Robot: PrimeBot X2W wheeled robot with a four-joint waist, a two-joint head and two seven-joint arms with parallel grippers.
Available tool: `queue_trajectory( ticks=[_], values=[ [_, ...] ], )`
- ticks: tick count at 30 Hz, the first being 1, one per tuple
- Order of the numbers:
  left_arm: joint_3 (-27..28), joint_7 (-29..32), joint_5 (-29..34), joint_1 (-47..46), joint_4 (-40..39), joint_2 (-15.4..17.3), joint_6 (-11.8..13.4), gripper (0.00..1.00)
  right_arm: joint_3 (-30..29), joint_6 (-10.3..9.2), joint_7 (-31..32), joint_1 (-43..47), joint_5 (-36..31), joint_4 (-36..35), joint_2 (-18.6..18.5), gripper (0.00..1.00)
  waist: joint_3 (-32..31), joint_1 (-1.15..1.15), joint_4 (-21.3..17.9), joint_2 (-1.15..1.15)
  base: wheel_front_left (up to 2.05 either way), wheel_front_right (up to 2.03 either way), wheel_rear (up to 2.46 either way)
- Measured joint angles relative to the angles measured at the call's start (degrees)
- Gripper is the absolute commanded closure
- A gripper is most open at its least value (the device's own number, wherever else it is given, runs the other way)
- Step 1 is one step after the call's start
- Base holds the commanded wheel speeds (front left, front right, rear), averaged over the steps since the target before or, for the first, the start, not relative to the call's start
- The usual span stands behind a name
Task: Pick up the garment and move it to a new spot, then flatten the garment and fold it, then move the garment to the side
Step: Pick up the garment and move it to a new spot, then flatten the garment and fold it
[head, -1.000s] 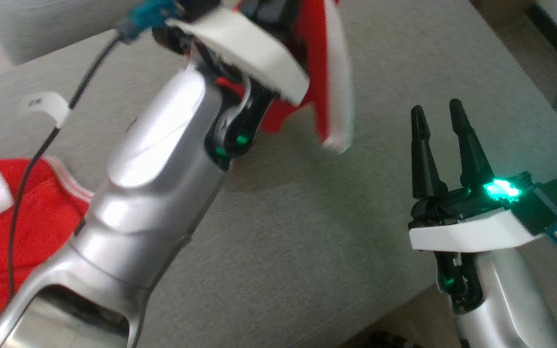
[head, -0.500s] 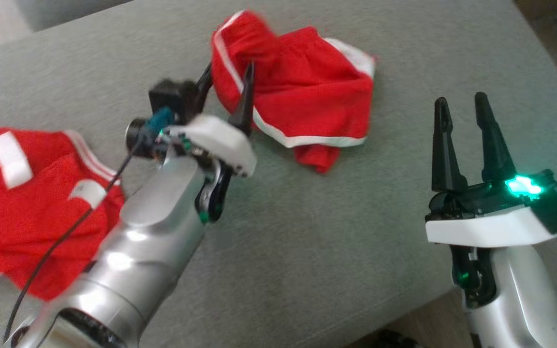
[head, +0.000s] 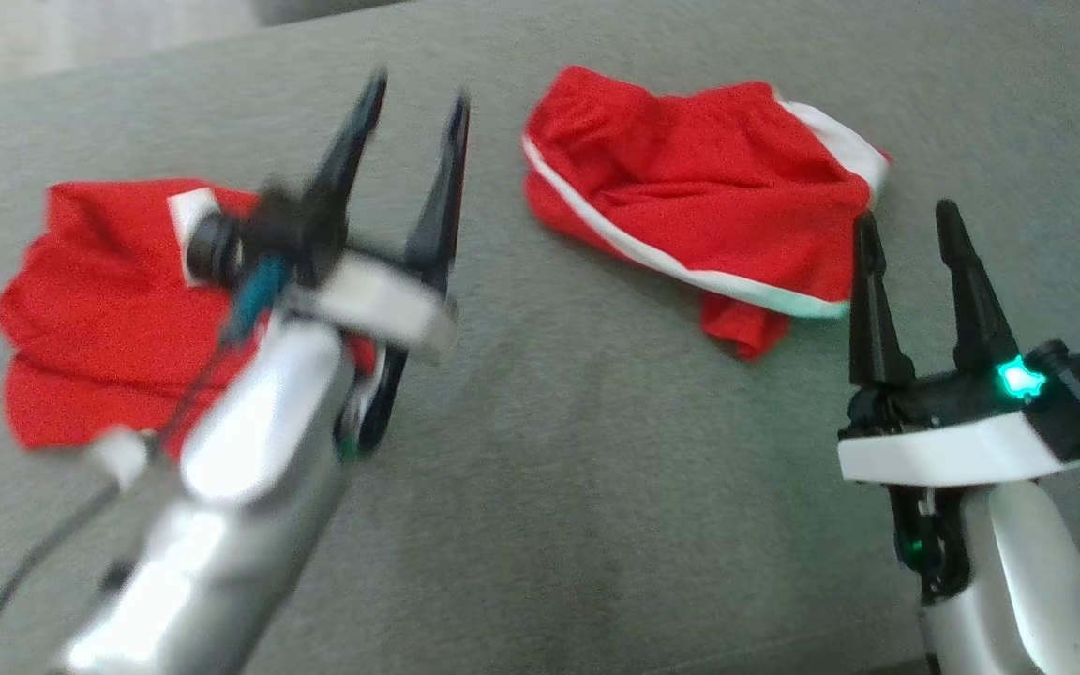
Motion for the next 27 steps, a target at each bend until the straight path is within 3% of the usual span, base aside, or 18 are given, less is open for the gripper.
queue_trajectory(
  ticks=[6, 13, 21, 27],
  values=[
    [2.9, 0.0, 6.7, 15.0, -9.0, 3.7, 2.1, 0.00, -1.9, 0.00, 0.0, 3.6, -0.9, 2.1, 0.0, 0.00, -2.7, -0.01, 4.5, 0.00, 0.00, 0.00, 0.00],
    [6.1, 0.0, 10.5, 26.3, -13.9, 2.9, 4.0, 0.00, -3.6, 0.00, 0.0, 6.1, -1.7, 4.6, 0.0, 0.00, -4.7, -0.01, 8.0, 0.00, 0.00, 0.00, 0.00],
    [9.5, 0.0, 14.0, 28.2, -16.6, -0.5, 2.9, 0.00, -5.7, 0.00, 0.0, 6.0, -1.7, 4.8, 0.1, 0.00, -4.8, -0.01, 9.0, 0.00, 0.00, 0.00, 0.00],
    [10.5, 0.0, 15.9, 28.1, -15.9, -1.7, 1.4, 0.00, -12.0, 0.00, 0.0, 4.7, -2.6, 9.1, 0.1, 0.00, -3.5, 0.00, 9.0, 0.00, 0.00, 0.00, 0.00]
  ],
)
